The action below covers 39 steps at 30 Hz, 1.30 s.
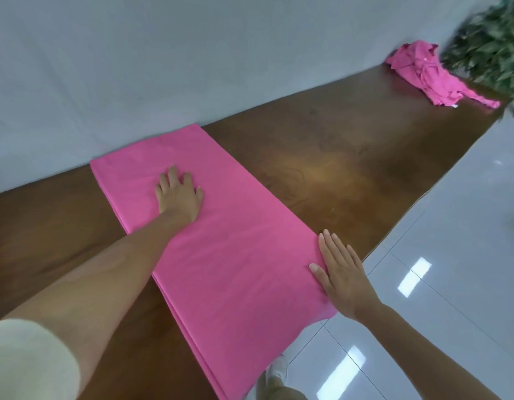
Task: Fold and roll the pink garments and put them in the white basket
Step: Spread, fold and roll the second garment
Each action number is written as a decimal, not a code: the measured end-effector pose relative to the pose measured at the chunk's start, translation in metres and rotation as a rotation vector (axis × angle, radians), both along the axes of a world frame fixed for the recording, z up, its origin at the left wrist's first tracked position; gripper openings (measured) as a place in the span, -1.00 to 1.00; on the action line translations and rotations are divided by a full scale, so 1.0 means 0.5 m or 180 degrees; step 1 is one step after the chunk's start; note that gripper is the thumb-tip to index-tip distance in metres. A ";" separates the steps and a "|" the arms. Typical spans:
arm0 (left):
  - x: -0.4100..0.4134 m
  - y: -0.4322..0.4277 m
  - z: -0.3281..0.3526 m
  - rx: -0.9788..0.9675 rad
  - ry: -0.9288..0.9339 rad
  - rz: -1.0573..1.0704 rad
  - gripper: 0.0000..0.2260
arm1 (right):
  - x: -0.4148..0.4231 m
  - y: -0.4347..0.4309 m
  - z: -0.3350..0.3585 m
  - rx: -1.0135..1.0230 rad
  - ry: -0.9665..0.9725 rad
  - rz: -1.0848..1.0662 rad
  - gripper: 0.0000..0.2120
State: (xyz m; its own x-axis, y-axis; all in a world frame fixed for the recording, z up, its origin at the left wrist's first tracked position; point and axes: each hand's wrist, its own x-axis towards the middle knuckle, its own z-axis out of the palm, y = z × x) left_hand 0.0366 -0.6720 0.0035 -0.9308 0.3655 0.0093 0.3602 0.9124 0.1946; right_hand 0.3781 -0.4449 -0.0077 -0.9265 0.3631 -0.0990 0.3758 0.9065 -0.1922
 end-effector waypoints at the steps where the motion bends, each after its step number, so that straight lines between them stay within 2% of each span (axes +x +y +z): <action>1: -0.004 0.009 0.004 -0.0011 0.0082 -0.0210 -0.54 | -0.001 -0.001 -0.002 -0.0007 0.0032 -0.0018 -0.18; 4: -0.016 0.046 0.021 -0.0189 0.0227 -0.0847 -0.50 | -0.002 -0.002 -0.008 0.0006 0.0093 -0.0042 -0.18; 11: -0.014 0.168 0.059 0.0040 0.0026 -0.1824 -0.62 | -0.003 0.000 -0.010 0.0048 0.0165 -0.0061 -0.23; 15: -0.018 0.234 0.087 -0.0330 -0.0042 -0.2387 -0.61 | -0.003 0.000 -0.009 0.0070 0.0177 -0.0036 -0.22; 18: -0.030 0.267 0.100 -0.0707 -0.0180 -0.2344 -0.64 | -0.003 0.001 -0.009 0.0022 0.0192 -0.0012 -0.21; 21: -0.036 0.281 0.106 -0.0848 -0.0176 -0.2320 -0.76 | -0.005 0.007 -0.008 -0.0078 0.0145 -0.0011 -0.18; 25: -0.037 0.283 0.107 -0.1096 -0.0067 -0.2245 -0.91 | -0.011 0.019 0.009 -0.0564 0.0418 -0.0191 -0.21; 29: -0.036 0.258 0.102 -0.1060 -0.0054 -0.1937 -0.87 | -0.016 0.022 0.025 -0.0848 0.0548 -0.0518 -0.33; 34: -0.036 0.218 0.097 -0.0863 -0.0209 -0.1569 -0.81 | 0.000 0.036 0.031 -0.0364 0.0398 -0.0503 -0.35; 39: -0.039 0.192 0.098 -0.0723 -0.0262 -0.1235 -0.74 | 0.047 0.048 0.000 -0.0078 0.1123 -0.0573 -0.56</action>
